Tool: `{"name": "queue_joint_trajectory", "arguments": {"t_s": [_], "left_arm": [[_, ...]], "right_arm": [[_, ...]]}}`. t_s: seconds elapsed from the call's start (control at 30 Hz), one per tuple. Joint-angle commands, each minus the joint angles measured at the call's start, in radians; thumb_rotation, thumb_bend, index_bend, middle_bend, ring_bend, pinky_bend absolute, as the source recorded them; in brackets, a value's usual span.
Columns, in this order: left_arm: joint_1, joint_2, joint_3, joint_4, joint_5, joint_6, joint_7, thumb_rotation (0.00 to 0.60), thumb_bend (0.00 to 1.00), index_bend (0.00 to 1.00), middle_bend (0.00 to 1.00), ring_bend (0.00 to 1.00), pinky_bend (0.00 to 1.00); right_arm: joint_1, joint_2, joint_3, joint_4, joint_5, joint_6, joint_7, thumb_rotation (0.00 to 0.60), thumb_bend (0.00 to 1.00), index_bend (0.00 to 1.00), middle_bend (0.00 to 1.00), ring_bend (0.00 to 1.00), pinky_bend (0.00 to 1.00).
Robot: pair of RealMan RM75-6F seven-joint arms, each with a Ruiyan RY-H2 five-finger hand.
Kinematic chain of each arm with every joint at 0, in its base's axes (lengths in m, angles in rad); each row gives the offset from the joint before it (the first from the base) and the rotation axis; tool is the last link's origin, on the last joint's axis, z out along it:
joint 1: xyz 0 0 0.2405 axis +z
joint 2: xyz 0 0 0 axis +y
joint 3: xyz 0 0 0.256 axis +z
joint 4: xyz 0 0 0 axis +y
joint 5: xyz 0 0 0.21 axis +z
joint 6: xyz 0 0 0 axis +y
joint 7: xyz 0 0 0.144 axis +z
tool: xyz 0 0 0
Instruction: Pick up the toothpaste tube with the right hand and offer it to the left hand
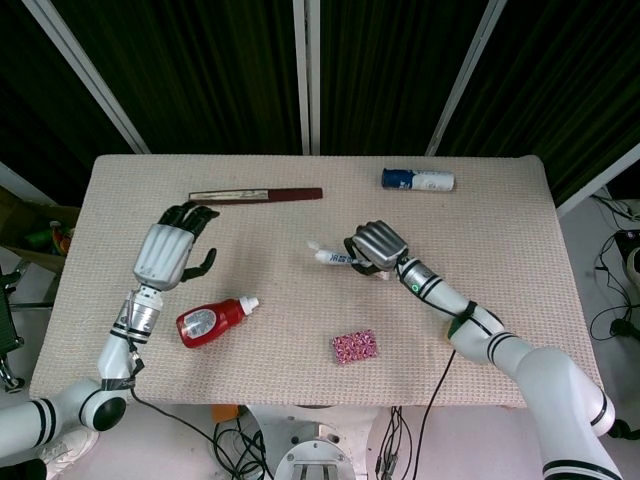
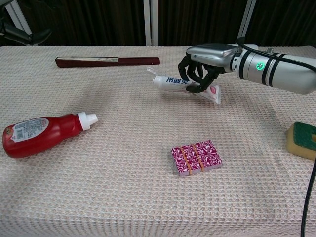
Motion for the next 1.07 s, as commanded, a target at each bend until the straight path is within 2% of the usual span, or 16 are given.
{"name": "queue_joint_trajectory", "arguments": {"t_s": [0.03,0.17,0.37,0.53,0.7,0.87,1.07], "left_arm": [[0.017,0.014,0.004,-0.006,-0.029,-0.008,0.001,0.437,0.41,0.20,0.21,0.14,0.21],[0.040,0.043,0.009,-0.026,-0.076,-0.023,0.001,0.441,0.38,0.20,0.21,0.14,0.21],[0.089,0.085,0.019,-0.048,-0.106,-0.001,-0.029,0.439,0.37,0.20,0.21,0.14,0.21],[0.153,0.116,0.052,-0.050,-0.056,0.076,-0.049,0.438,0.35,0.21,0.21,0.14,0.21],[0.238,0.156,0.103,-0.086,0.000,0.175,-0.040,0.458,0.34,0.22,0.21,0.14,0.20],[0.327,0.189,0.170,-0.167,0.069,0.267,-0.013,0.471,0.34,0.22,0.21,0.14,0.20],[0.410,0.200,0.233,-0.251,0.145,0.341,0.000,0.467,0.34,0.22,0.21,0.14,0.20]], "right_arm": [[-0.004,0.048,0.065,-0.110,0.111,-0.096,-0.137,0.600,0.20,0.08,0.26,0.18,0.33],[-0.031,0.106,0.082,-0.196,0.158,-0.105,-0.206,0.600,0.20,0.01,0.20,0.14,0.30],[-0.131,0.270,0.098,-0.400,0.222,-0.016,-0.305,0.600,0.20,0.00,0.18,0.12,0.28],[-0.303,0.458,0.077,-0.640,0.256,0.199,-0.423,0.600,0.21,0.00,0.22,0.12,0.28],[-0.493,0.610,0.021,-0.820,0.222,0.420,-0.410,0.600,0.23,0.00,0.21,0.12,0.26],[-0.645,0.671,-0.047,-0.882,0.144,0.584,-0.362,0.600,0.25,0.00,0.19,0.11,0.23],[-0.733,0.666,-0.084,-0.889,0.082,0.660,-0.328,0.600,0.29,0.00,0.20,0.11,0.22]]}}
